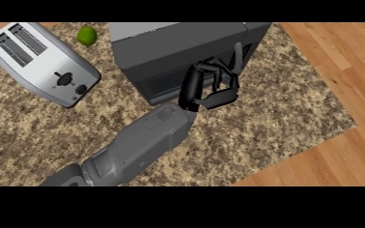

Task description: Pick up the milk, place it into the microwave and close the microwave

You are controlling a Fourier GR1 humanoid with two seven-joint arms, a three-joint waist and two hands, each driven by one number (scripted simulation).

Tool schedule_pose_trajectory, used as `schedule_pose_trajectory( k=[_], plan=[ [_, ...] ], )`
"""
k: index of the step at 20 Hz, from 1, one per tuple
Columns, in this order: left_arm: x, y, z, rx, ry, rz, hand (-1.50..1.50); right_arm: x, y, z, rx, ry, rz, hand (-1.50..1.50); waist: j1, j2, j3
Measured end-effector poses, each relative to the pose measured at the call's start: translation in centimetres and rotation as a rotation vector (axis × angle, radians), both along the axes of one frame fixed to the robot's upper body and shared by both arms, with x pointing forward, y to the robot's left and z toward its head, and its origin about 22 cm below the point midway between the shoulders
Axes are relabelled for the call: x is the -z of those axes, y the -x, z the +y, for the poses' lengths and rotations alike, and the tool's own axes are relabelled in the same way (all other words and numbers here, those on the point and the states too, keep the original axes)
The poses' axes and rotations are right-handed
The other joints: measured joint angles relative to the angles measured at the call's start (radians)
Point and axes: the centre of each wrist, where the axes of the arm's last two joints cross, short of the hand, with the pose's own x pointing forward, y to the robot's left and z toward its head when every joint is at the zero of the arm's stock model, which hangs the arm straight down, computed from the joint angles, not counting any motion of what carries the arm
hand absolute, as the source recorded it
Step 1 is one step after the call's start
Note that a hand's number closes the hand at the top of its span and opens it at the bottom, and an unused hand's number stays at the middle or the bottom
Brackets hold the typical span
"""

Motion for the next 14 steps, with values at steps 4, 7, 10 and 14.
schedule_pose_trajectory(
  k=[4,7,10,14],
  plan=[
    [-0.1,0.1,-0.3,0.011,-0.023,0.022,1.5,-0.4,0.2,-0.2,-0.01,0.004,-0.003,-1.5,0.011,-0.003,-0.002],
    [-0.1,0.2,-0.5,0.014,-0.03,0.039,1.5,-0.5,0.4,-0.4,-0.007,0.007,-0.004,-1.5,0.021,-0.005,-0.003],
    [-0.1,0.3,-0.6,0.03,-0.02,0.06,-1.5,-0.6,0.7,-0.6,0.004,-0.002,-0.002,-1.5,0.037,-0.008,-0.005],
    [0.1,0.5,-0.6,0.048,-0.004,0.082,-1.5,-0.7,1.2,-0.8,0.012,0.001,0.009,-1.5,0.052,-0.012,-0.007]
  ],
)
